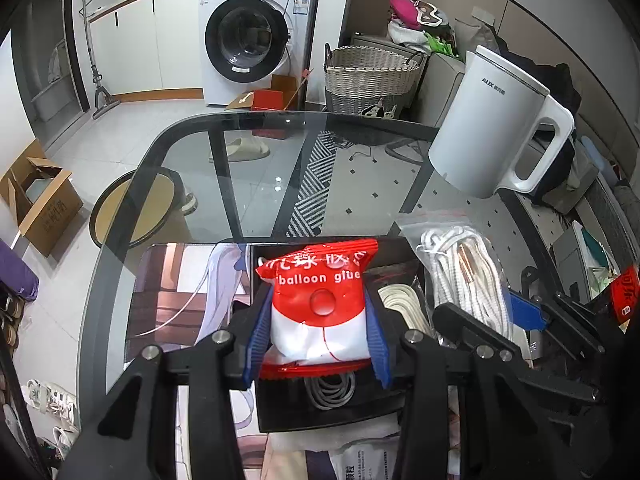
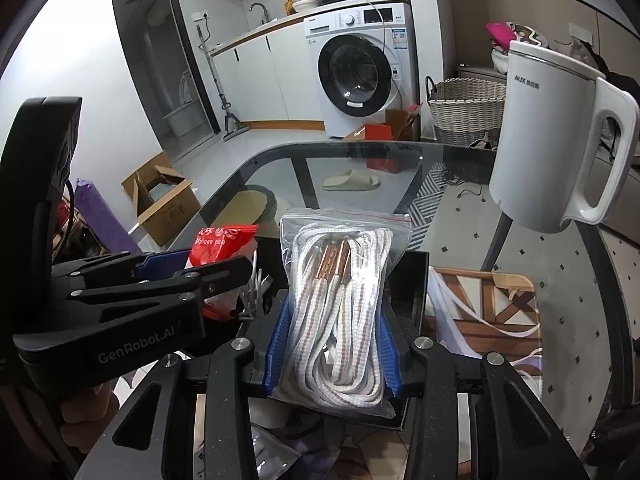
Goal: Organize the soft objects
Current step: 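Carry the red packet over the box with the left tool while the right tool carries the lace bag, then open the left tool to drop the red packet while the right tool drops the lace bag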
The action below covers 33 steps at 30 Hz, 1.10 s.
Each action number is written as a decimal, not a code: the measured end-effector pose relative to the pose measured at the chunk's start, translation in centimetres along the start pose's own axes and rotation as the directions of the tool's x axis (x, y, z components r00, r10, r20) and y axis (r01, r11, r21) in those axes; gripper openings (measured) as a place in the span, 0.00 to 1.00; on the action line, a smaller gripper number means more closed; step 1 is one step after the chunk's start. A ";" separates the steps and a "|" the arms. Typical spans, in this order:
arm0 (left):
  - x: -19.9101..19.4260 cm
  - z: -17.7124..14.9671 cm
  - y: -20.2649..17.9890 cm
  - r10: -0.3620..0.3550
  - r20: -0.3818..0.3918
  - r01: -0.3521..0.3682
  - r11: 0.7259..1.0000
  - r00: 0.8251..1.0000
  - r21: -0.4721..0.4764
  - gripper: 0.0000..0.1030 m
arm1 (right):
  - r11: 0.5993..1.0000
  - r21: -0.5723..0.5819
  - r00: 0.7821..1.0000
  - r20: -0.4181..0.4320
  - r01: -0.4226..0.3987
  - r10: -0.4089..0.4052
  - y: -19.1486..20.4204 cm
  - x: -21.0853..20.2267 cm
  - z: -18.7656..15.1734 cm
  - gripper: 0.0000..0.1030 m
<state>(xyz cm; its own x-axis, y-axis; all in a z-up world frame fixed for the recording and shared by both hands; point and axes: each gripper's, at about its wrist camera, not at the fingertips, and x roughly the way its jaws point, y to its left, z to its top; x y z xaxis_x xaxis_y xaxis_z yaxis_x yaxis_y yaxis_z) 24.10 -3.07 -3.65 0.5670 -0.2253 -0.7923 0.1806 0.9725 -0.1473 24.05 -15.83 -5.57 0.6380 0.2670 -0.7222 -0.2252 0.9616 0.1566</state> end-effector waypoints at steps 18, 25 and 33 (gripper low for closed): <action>-0.2 0.1 0.0 0.018 0.000 -0.018 1.000 1.000 0.016 0.51 | 1.000 0.014 0.999 -0.043 -0.011 0.011 0.0 0.5 -0.3 0.45; -1.0 0.1 0.2 -0.006 0.011 0.006 1.000 1.000 0.011 0.53 | 1.000 0.023 0.999 -0.035 -0.013 0.014 -0.2 0.0 0.0 0.49; -3.9 -0.6 0.1 -0.055 0.036 0.054 0.998 0.998 0.045 0.53 | 1.000 -0.004 1.000 0.001 -0.030 0.030 -0.2 -2.7 -0.1 0.49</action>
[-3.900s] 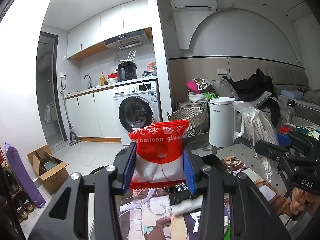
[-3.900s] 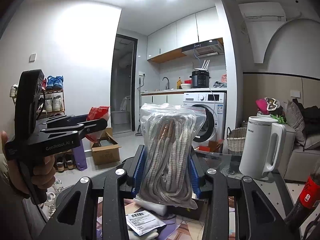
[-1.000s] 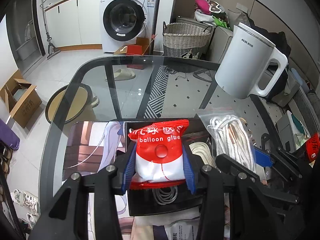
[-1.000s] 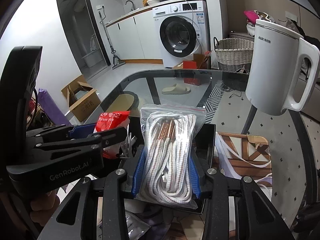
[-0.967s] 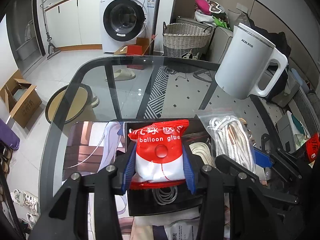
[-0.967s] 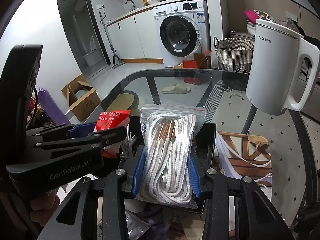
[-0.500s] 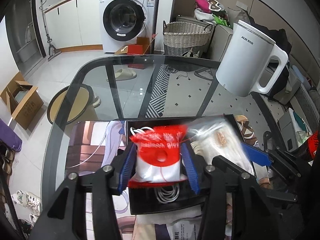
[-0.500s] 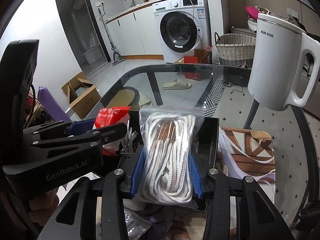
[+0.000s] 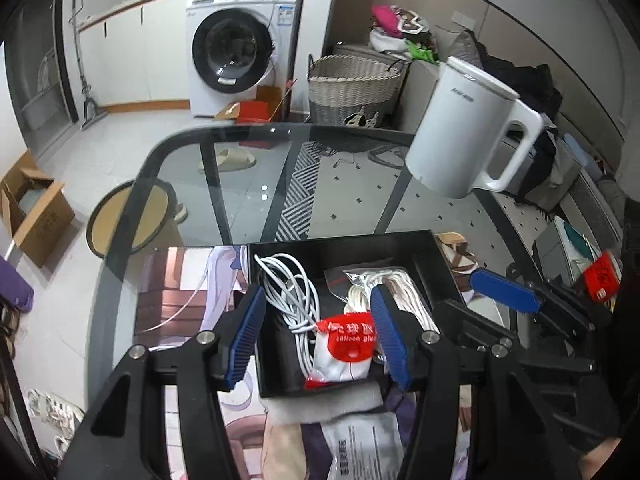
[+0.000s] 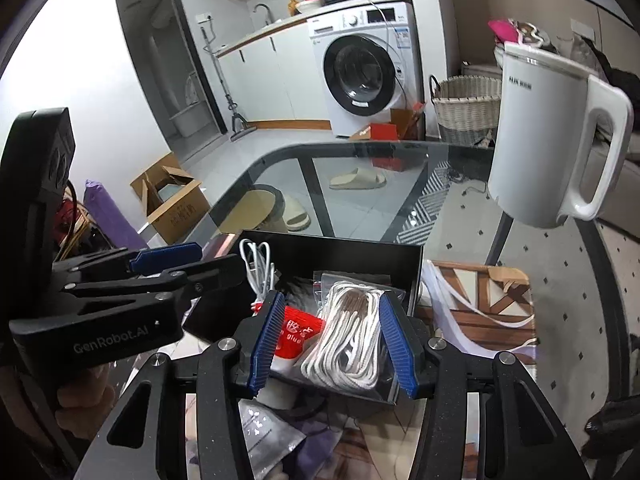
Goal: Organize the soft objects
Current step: 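Move both tools away from the box toward the loose items on the table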
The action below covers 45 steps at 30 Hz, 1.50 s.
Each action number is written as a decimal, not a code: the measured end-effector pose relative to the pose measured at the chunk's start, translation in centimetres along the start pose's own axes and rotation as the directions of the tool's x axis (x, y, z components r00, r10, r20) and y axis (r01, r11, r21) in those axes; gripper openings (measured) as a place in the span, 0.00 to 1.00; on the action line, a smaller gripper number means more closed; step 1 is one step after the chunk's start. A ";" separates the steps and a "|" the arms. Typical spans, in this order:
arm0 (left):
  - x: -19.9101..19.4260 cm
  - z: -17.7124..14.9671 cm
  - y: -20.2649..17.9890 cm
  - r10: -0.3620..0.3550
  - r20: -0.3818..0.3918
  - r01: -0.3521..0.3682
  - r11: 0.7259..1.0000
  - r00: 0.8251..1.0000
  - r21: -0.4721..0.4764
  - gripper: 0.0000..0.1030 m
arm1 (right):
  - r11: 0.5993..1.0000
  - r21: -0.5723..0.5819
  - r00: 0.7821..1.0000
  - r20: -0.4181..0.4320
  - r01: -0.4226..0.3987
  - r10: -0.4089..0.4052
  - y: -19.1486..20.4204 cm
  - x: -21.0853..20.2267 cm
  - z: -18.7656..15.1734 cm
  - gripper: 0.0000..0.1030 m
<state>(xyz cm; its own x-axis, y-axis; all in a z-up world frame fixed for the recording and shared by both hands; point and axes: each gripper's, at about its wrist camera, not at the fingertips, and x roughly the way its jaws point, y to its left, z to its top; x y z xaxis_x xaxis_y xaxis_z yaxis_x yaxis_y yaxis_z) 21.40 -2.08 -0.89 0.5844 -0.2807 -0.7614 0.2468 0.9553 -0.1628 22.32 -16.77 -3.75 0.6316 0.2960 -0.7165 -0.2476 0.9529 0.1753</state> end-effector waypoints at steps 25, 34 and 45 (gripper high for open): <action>-1.8 -11.8 -4.4 0.060 -0.159 -0.003 0.942 0.985 0.335 0.54 | 0.995 -0.073 0.984 -0.170 -0.072 0.059 0.4 -2.9 -10.5 0.49; -2.0 -11.0 -4.8 0.021 -0.132 0.019 0.954 0.991 0.300 0.54 | 0.997 -0.036 0.982 -0.179 -0.071 0.063 0.3 -3.2 -10.2 0.49; -1.1 -11.0 -3.8 0.058 -0.160 -0.012 0.962 0.985 0.273 0.54 | 0.991 -0.113 0.979 -0.200 -0.068 0.044 1.7 -2.1 -11.1 0.49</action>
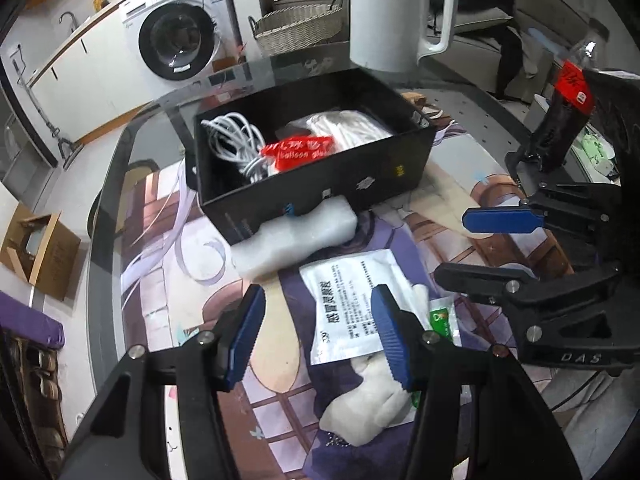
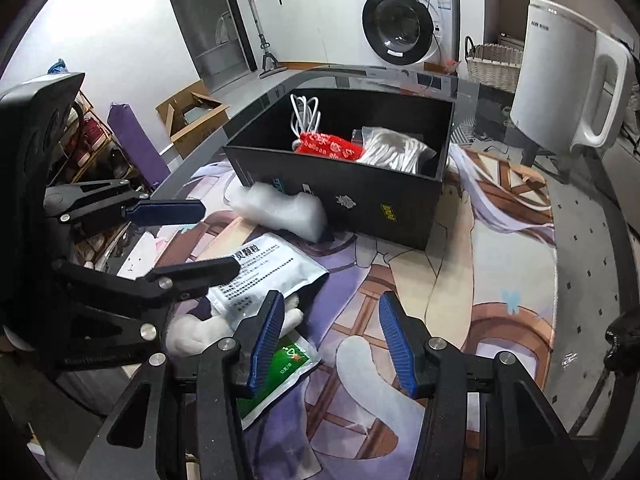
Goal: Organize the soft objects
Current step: 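Move both tools away from the box toward the loose items on the table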
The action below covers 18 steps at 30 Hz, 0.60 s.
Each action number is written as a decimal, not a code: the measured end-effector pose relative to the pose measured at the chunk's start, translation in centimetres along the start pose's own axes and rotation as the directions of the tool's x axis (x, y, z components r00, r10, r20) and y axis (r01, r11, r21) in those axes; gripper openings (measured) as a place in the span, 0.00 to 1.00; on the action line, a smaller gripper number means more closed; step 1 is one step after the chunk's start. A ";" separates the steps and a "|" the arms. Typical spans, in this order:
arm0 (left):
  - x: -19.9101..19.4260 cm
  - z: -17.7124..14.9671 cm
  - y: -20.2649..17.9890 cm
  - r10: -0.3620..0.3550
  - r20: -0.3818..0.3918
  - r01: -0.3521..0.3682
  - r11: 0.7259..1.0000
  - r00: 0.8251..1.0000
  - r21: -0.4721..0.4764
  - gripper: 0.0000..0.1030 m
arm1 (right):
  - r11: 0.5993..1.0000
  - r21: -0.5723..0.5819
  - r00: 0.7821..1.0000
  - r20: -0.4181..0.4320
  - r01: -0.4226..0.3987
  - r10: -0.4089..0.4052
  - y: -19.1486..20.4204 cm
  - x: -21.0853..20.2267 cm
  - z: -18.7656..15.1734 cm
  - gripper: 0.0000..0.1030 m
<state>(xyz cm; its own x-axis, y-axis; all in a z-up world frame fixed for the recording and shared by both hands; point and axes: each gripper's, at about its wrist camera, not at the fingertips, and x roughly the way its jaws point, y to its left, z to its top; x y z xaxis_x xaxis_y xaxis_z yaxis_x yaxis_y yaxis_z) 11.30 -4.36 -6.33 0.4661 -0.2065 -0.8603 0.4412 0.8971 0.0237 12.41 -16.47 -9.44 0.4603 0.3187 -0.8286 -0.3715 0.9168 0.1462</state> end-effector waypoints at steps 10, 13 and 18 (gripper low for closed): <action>-1.4 -0.6 0.1 -0.048 0.009 0.048 0.999 0.999 0.014 0.54 | 0.999 0.000 0.999 -0.016 -0.050 0.050 -0.9 0.9 -0.1 0.49; -1.2 -0.8 -0.4 -0.061 -0.015 0.061 0.998 0.998 0.035 0.54 | 0.999 0.004 0.999 -0.023 -0.036 0.036 -1.0 1.3 -0.3 0.49; -1.1 -2.2 -1.5 -0.101 -0.078 0.106 0.993 0.992 0.056 0.54 | 0.999 0.004 0.999 -0.022 -0.032 0.032 -0.9 1.2 -0.3 0.49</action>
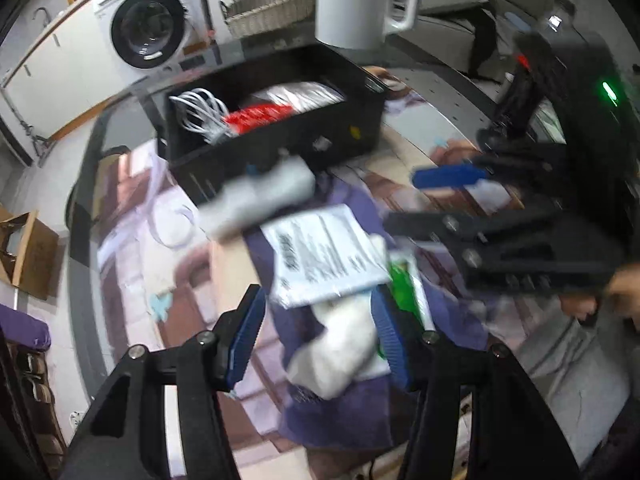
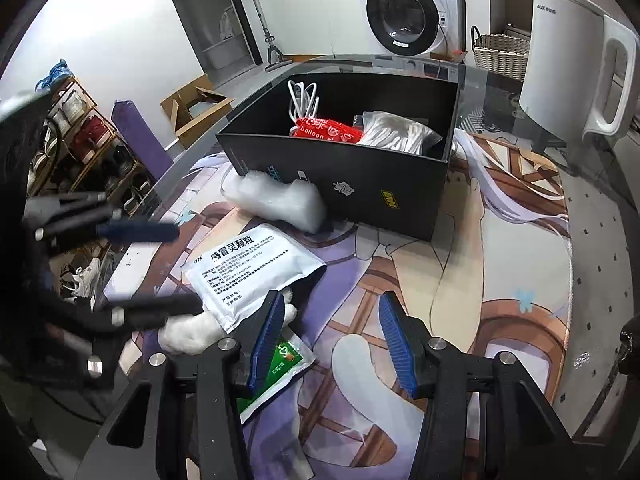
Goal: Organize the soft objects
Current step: 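Move both tools away from the box toward the loose items on the table, then grasp the white plush rabbit with the left tool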
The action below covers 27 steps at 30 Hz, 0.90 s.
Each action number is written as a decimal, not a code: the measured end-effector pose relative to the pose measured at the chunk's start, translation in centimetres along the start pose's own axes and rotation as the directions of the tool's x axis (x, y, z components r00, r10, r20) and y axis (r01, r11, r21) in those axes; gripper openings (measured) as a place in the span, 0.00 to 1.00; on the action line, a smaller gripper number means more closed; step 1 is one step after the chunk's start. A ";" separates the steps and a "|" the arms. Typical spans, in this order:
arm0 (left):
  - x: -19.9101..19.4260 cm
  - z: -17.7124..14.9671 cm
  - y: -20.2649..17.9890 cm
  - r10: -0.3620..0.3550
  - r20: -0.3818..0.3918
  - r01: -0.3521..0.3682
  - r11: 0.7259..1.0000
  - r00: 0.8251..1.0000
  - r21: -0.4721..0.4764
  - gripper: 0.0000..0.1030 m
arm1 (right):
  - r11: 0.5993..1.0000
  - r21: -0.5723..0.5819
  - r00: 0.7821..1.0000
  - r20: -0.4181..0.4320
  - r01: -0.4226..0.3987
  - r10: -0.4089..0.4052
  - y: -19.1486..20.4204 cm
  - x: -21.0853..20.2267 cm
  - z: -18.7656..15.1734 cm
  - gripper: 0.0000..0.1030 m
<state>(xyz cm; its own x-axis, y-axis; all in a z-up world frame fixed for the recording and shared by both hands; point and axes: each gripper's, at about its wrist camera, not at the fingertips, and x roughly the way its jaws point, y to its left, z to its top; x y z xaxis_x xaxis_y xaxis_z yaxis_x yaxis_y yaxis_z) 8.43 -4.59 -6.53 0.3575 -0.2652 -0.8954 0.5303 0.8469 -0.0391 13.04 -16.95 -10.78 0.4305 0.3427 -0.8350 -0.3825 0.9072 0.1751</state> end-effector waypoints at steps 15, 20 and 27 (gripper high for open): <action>2.5 -1.9 -2.4 0.030 -0.070 -0.024 0.995 0.997 0.092 0.50 | 1.000 -0.004 1.000 -0.009 0.006 -0.006 0.1 0.5 0.2 0.49; 2.6 -1.3 -3.1 0.060 -0.071 -0.051 0.991 0.996 0.124 0.24 | 1.000 -0.001 1.000 -0.006 0.008 -0.008 -0.1 0.2 0.1 0.49; 1.0 -0.1 -1.9 0.041 -0.005 -0.040 0.995 0.999 0.092 0.17 | 1.000 0.012 1.000 0.018 0.005 -0.006 -0.5 -0.7 0.2 0.49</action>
<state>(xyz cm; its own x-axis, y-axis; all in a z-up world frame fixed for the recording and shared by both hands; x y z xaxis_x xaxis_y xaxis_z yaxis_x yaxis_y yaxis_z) 7.64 -6.44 -7.37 0.3752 -0.2283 -0.8984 0.5841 0.8108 0.0379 13.05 -17.60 -10.17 0.4473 0.3418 -0.8265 -0.3703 0.9120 0.1767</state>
